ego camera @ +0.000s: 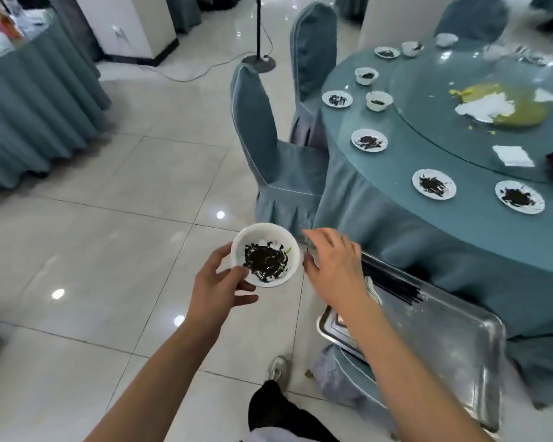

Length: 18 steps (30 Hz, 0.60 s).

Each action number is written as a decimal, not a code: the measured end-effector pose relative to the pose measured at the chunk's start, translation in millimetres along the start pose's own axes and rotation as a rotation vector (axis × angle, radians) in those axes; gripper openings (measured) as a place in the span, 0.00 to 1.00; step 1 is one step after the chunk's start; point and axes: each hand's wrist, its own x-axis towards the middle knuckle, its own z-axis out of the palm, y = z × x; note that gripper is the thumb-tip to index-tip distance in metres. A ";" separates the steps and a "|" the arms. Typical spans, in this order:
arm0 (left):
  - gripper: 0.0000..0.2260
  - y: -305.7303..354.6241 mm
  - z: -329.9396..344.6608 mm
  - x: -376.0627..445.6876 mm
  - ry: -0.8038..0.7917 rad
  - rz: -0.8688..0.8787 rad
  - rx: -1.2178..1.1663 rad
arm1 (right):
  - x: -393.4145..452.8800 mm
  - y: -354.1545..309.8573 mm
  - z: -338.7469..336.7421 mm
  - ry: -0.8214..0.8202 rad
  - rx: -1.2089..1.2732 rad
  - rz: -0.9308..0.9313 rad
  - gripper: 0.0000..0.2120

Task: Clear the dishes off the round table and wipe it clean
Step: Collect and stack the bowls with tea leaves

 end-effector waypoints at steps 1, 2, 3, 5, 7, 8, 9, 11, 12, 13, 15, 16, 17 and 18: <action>0.17 6.4 5.5 16.3 -0.023 -0.005 0.013 | 12.7 5.4 3.1 0.004 0.006 0.029 0.19; 0.17 13.2 11.6 32.4 -0.045 -0.011 0.027 | 25.1 10.9 5.9 0.012 0.016 0.059 0.20; 0.17 19.6 17.7 48.5 -0.063 -0.017 0.040 | 37.3 16.0 7.9 0.019 0.025 0.086 0.20; 0.17 32.7 29.2 78.9 -0.086 -0.018 0.054 | 61.6 24.3 10.3 0.023 0.037 0.116 0.20; 0.17 44.7 40.3 106.4 -0.100 -0.013 0.063 | 86.8 31.7 11.4 0.015 0.041 0.140 0.21; 0.17 50.0 44.8 117.5 -0.102 -0.016 0.066 | 97.9 34.8 12.1 0.007 0.038 0.150 0.21; 0.17 55.3 49.1 128.5 -0.107 -0.019 0.063 | 108.3 37.0 12.3 0.004 0.036 0.159 0.21; 0.17 65.4 59.0 151.0 -0.132 -0.023 0.053 | 127.6 40.8 12.8 0.013 0.030 0.168 0.21; 0.17 70.3 64.2 163.3 -0.143 -0.026 0.054 | 139.0 43.9 13.5 0.021 0.028 0.175 0.21; 0.17 74.7 69.7 175.7 -0.152 -0.029 0.056 | 150.9 48.0 15.1 0.029 0.027 0.186 0.21; 0.17 83.7 81.3 201.9 -0.176 -0.032 0.057 | 175.5 56.6 17.7 0.035 0.018 0.211 0.20; 0.17 88.4 86.9 216.1 -0.190 -0.032 0.056 | 188.0 61.1 19.1 0.034 0.008 0.219 0.20; 0.17 93.6 92.2 231.1 -0.202 -0.030 0.057 | 201.5 65.4 19.8 0.036 -0.002 0.223 0.19; 0.17 99.6 97.7 247.4 -0.212 -0.028 0.060 | 216.9 70.1 21.1 0.038 -0.011 0.228 0.19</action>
